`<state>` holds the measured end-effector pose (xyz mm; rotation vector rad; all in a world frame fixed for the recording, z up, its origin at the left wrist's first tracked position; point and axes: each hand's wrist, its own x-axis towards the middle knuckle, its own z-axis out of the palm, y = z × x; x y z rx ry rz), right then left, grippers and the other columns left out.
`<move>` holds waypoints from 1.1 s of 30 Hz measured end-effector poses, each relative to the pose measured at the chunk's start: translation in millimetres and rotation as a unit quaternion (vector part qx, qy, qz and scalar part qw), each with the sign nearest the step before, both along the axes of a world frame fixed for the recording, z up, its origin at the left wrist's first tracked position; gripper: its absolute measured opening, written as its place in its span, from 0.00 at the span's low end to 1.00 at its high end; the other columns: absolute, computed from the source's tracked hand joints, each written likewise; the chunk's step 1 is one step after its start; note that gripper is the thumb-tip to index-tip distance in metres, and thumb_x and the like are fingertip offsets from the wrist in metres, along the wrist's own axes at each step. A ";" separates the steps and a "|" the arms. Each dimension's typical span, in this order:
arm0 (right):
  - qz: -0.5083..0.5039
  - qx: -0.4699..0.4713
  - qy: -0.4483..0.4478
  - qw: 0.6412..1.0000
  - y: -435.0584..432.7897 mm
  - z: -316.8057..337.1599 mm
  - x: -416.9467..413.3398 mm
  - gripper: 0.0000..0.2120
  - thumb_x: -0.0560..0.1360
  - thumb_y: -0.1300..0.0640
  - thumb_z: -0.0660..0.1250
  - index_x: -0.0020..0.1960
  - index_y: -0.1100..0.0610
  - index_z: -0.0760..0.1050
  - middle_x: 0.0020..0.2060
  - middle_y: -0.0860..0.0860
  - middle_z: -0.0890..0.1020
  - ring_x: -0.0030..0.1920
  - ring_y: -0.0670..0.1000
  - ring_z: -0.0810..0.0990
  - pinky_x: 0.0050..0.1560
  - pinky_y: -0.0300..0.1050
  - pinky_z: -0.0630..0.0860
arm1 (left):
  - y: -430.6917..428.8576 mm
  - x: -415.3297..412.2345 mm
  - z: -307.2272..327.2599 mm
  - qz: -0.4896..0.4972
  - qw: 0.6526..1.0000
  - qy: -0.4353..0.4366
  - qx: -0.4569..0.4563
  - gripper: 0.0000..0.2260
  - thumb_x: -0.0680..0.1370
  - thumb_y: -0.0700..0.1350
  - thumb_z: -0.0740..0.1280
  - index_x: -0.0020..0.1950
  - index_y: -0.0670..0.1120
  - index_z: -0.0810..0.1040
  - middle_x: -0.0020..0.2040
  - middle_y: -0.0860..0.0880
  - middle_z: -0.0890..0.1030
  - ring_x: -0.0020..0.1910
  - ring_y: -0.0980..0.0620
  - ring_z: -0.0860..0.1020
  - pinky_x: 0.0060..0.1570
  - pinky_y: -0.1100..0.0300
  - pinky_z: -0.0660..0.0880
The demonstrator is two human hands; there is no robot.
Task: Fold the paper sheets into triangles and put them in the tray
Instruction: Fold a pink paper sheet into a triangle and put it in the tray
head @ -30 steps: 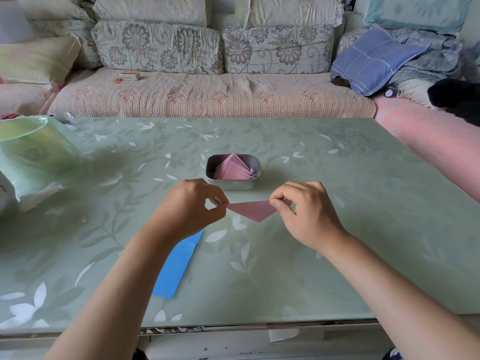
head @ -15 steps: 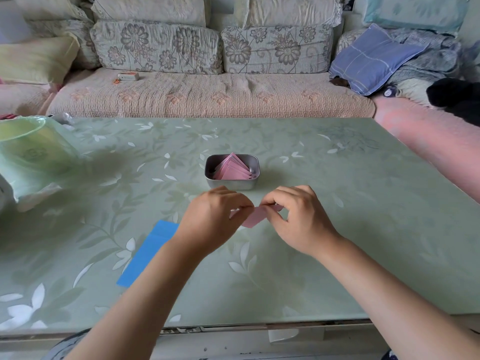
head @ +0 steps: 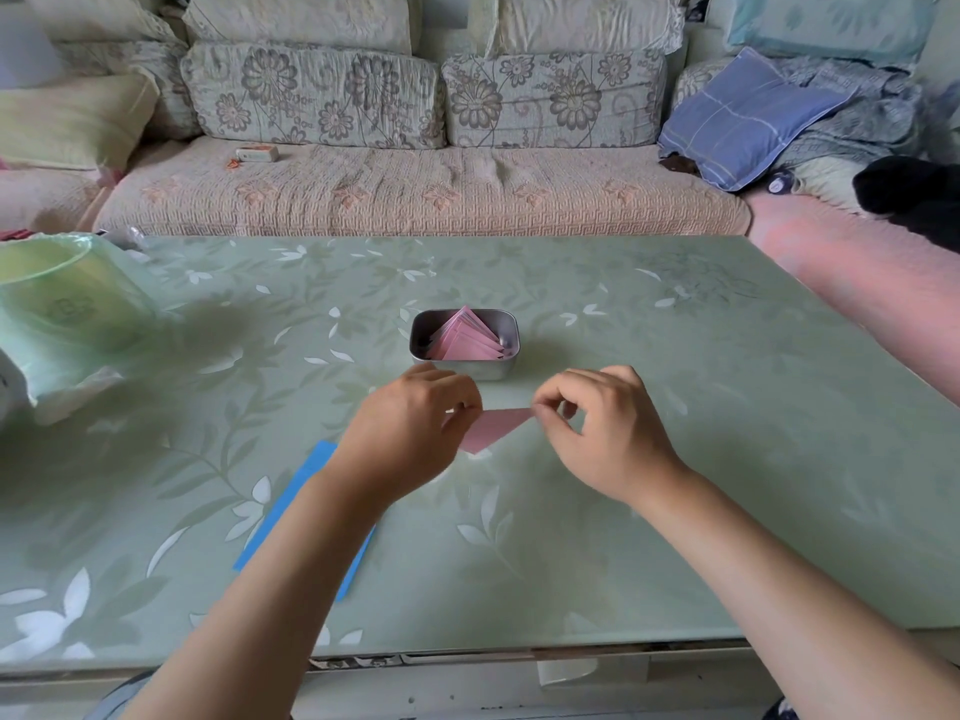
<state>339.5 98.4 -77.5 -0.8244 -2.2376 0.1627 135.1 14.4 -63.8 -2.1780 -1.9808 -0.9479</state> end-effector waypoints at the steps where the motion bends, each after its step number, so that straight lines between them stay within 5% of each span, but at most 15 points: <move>1: -0.009 -0.004 0.002 1.000 2.2 -0.6 1.9 0.07 0.73 0.61 0.71 0.38 0.53 0.76 0.33 0.43 0.79 0.33 0.49 0.78 0.49 0.54 0.72 | 0.0 -4.0 0.5 0.013 1.000 0.000 -0.004 0.04 0.77 0.43 0.68 0.42 0.49 0.81 0.39 0.56 0.79 0.45 0.52 0.77 0.37 0.51 0.77; 4: -0.030 -0.017 0.010 0.999 5.6 -2.5 5.3 0.08 0.73 0.62 0.70 0.39 0.52 0.75 0.34 0.42 0.79 0.32 0.49 0.78 0.49 0.53 0.72 | 1.2 -11.8 -1.1 0.058 0.997 -0.052 -0.025 0.04 0.77 0.44 0.68 0.43 0.50 0.81 0.38 0.57 0.79 0.42 0.53 0.78 0.39 0.53 0.77; 8: -0.016 -0.012 0.018 1.000 4.0 -5.5 1.8 0.06 0.73 0.62 0.70 0.43 0.52 0.76 0.38 0.42 0.79 0.34 0.48 0.78 0.48 0.53 0.73 | 5.3 -2.7 -4.4 0.106 0.961 -0.232 -0.103 0.04 0.77 0.46 0.67 0.43 0.53 0.80 0.39 0.58 0.83 0.38 0.59 0.79 0.38 0.63 0.74; 11: 0.019 -0.005 0.003 1.000 -0.4 -5.8 -0.9 0.17 0.69 0.63 0.71 0.56 0.52 0.77 0.49 0.45 0.78 0.43 0.48 0.78 0.50 0.51 0.73 | 7.7 11.6 -6.0 0.120 0.900 -0.392 -0.148 0.05 0.77 0.45 0.66 0.42 0.50 0.80 0.36 0.55 0.83 0.31 0.57 0.78 0.33 0.64 0.73; 13: 0.046 0.013 -0.026 0.999 -2.8 -6.2 -2.1 0.26 0.66 0.67 0.70 0.61 0.51 0.75 0.56 0.47 0.75 0.53 0.51 0.78 0.54 0.49 0.73 | 8.1 17.2 -4.8 0.101 0.836 -0.508 -0.179 0.06 0.80 0.42 0.65 0.43 0.45 0.78 0.40 0.44 0.84 0.35 0.49 0.80 0.36 0.60 0.77; 17: 0.048 0.024 -0.019 0.998 -4.0 -6.4 -5.6 0.21 0.65 0.66 0.76 0.55 0.52 0.80 0.60 0.51 0.76 0.54 0.53 0.78 0.56 0.52 0.73 | 6.1 18.6 0.2 0.066 0.756 -0.616 -0.211 0.04 0.82 0.39 0.62 0.49 0.41 0.75 0.48 0.37 0.84 0.43 0.42 0.85 0.39 0.58 0.82; 20: 0.059 0.023 0.003 0.998 -6.0 -5.5 -6.0 0.10 0.67 0.61 0.79 0.46 0.53 0.83 0.58 0.51 0.78 0.50 0.53 0.79 0.54 0.54 0.74 | 6.2 18.2 -1.0 0.049 0.753 -0.612 -0.234 0.06 0.82 0.40 0.62 0.56 0.39 0.75 0.51 0.39 0.85 0.50 0.40 0.84 0.50 0.52 0.82; 25: 0.087 -0.063 0.051 0.993 -6.5 -1.8 -5.0 0.05 0.70 0.63 0.78 0.42 0.54 0.84 0.56 0.49 0.79 0.49 0.50 0.80 0.54 0.50 0.76 | 8.2 17.4 -3.1 0.047 0.770 -0.592 -0.234 0.09 0.81 0.41 0.65 0.60 0.46 0.79 0.51 0.43 0.86 0.49 0.45 0.84 0.48 0.56 0.78; 30: 0.096 -0.173 0.069 0.978 -7.5 -4.2 -5.2 0.03 0.73 0.58 0.76 0.43 0.52 0.83 0.56 0.45 0.79 0.45 0.43 0.81 0.53 0.31 0.71 | 8.7 14.9 -7.1 0.059 0.791 -0.576 -0.200 0.06 0.80 0.42 0.67 0.55 0.46 0.82 0.46 0.46 0.87 0.45 0.50 0.85 0.43 0.61 0.76; 33: 0.070 -0.256 0.101 0.959 -4.6 -7.7 -6.3 0.05 0.75 0.54 0.74 0.41 0.48 0.82 0.46 0.41 0.83 0.42 0.42 0.80 0.47 0.30 0.71 | 7.7 15.4 -6.9 0.039 0.805 -0.554 -0.208 0.04 0.79 0.43 0.68 0.51 0.47 0.83 0.45 0.49 0.87 0.45 0.52 0.86 0.45 0.60 0.76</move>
